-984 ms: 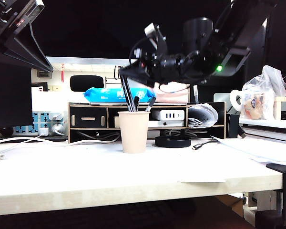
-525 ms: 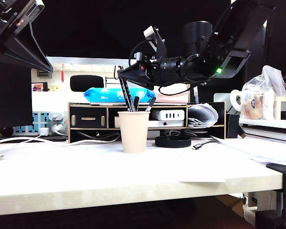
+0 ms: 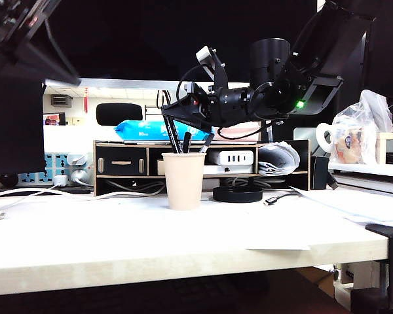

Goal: Pick up the marker and insert it into the paper cup.

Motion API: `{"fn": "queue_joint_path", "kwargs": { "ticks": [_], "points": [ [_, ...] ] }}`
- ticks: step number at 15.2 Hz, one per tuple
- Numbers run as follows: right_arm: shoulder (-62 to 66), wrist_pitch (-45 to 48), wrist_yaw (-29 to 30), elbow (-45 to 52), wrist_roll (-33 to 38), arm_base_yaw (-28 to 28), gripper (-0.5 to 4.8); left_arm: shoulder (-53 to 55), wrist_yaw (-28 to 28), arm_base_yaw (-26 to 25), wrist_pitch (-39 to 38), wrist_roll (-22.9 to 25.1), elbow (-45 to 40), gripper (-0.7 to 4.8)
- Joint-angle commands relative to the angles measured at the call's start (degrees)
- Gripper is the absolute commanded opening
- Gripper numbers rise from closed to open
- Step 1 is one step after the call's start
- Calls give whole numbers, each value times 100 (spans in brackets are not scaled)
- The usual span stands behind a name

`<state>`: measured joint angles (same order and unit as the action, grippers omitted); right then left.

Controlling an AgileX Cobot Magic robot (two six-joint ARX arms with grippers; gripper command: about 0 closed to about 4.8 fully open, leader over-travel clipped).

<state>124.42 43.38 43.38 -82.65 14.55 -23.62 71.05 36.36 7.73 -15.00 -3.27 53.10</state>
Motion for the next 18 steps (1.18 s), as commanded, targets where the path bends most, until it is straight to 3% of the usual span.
{"fn": "queue_joint_path", "kwargs": {
  "ticks": [1, 8, 18],
  "points": [
    [-24, -44, 33, -17, -107, -11, 18, -24, 304, 42, 645, 28, 26, -5],
    [-24, -306, 136, -17, -341, 0, 18, -24, 334, 433, 868, 177, 26, -5],
    [-24, -267, 151, -20, -424, 20, 18, -24, 334, 433, 872, 133, 26, -5]
  ]
}}
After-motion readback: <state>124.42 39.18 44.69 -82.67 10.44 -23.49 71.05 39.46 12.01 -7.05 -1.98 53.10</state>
